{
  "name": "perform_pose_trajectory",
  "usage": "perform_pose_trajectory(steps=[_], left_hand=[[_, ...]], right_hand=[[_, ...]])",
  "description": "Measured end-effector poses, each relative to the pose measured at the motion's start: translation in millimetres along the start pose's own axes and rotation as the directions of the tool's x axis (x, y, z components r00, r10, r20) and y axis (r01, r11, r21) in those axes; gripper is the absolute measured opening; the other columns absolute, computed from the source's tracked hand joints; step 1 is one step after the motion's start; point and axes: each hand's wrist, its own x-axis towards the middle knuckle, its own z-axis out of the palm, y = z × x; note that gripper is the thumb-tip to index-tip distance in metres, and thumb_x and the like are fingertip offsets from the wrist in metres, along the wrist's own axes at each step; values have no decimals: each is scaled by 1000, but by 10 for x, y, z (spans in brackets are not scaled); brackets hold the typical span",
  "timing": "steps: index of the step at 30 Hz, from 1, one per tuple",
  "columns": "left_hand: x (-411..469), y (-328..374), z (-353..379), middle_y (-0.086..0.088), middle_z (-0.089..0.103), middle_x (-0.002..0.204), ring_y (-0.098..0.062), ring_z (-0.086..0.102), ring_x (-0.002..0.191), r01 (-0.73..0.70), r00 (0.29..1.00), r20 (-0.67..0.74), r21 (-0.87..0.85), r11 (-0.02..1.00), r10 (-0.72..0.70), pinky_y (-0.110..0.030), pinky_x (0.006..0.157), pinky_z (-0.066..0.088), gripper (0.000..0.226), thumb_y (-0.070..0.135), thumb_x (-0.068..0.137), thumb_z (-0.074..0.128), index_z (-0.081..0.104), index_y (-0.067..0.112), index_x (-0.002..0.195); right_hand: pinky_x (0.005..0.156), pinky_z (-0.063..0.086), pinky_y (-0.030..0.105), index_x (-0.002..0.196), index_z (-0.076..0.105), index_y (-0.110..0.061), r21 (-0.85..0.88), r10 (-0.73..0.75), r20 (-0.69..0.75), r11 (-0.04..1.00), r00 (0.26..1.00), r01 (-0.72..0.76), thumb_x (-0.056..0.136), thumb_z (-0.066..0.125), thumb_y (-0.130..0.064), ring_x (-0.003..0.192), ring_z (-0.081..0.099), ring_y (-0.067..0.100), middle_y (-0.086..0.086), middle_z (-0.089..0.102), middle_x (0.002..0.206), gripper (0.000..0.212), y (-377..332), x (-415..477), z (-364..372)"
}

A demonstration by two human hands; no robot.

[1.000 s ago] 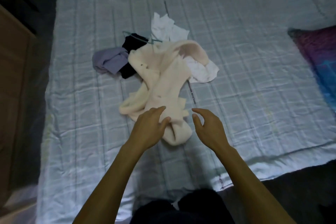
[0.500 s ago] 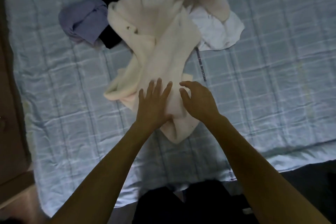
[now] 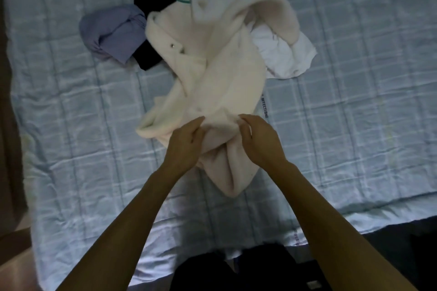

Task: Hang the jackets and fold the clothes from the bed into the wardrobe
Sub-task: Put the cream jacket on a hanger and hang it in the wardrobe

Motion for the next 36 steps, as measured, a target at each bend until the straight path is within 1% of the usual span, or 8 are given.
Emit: perform_pose_trajectory(steps=[4, 11, 15, 18, 25, 29, 33, 36], left_hand=[[-163, 176, -361, 10, 51, 73, 3, 46, 67, 18, 999, -28, -282, 959, -27, -13, 64, 36, 22, 19, 99, 46, 54, 8, 81], [-431, 577, -814, 2, 59, 89, -7, 55, 84, 28, 999, -25, -460, 888, -44, -29, 79, 47, 21, 21, 100, 42, 61, 13, 94], [-553, 655, -1091, 7, 63, 87, -9, 57, 84, -4, 995, -91, -493, 870, -47, -35, 79, 47, 18, 34, 96, 49, 65, 29, 89], [-622, 741, -1308, -4, 53, 79, -16, 46, 75, -58, 975, -215, -474, 879, -51, -36, 71, 39, 35, 42, 91, 49, 58, 9, 84], [-661, 1146, -1645, 1, 36, 61, -1, 31, 49, -142, 906, -423, -352, 925, -22, -18, 48, 27, 30, 23, 100, 42, 47, 11, 74], [-848, 1561, -1632, 18, 57, 78, 3, 52, 71, -207, 933, -350, -316, 926, 90, -13, 71, 42, 4, 20, 98, 50, 54, 19, 97], [-1045, 1790, -1503, 17, 57, 106, 4, 56, 90, -385, 896, -282, -115, 916, 342, -10, 72, 46, 61, 40, 76, 73, 41, 36, 127], [-1048, 2026, -1536, 12, 63, 88, -4, 57, 78, -464, 836, -367, -79, 882, 407, -15, 62, 44, 29, 23, 85, 69, 59, 23, 112]], right_hand=[[89, 47, 36, 130, 52, -12, -32, -161, -118, 987, 980, 158, 97, 42, -23, 110, 56, 23, 7, 57, 127, 36, -262, 16, -113], [91, 33, 41, 138, 46, -27, -293, -339, 29, 897, 940, 332, 91, 50, -17, 111, 49, 29, 6, 57, 126, 48, -937, 171, -623], [82, 28, 36, 96, 66, -21, -342, -400, 100, 846, 911, 409, 89, 50, -15, 89, 53, 27, 2, 66, 89, 19, -1236, 62, -778], [67, 29, 28, 61, 43, -32, -62, -466, -46, 884, 884, 463, 94, 51, -21, 56, 45, 6, -11, 47, 54, 35, -1407, -72, -889], [59, 41, 33, 87, 64, -17, -164, -518, -225, 855, 825, 493, 94, 50, -26, 68, 55, 19, -2, 64, 73, 18, -2000, -414, -1230], [62, 45, 37, 81, 63, -17, -81, -483, -400, 865, 779, 495, 93, 49, -30, 68, 56, 20, -3, 63, 70, 22, -2327, -616, -1492], [61, 44, 43, 74, 58, -13, -74, -507, -492, 834, 708, 547, 90, 47, -28, 65, 54, 21, 0, 58, 66, 25, -2603, -888, -1830], [56, 38, 23, 63, 51, -30, -41, -517, -557, 799, 650, 600, 89, 48, -23, 59, 50, 3, -14, 51, 57, 28, -2653, -1127, -2088]])
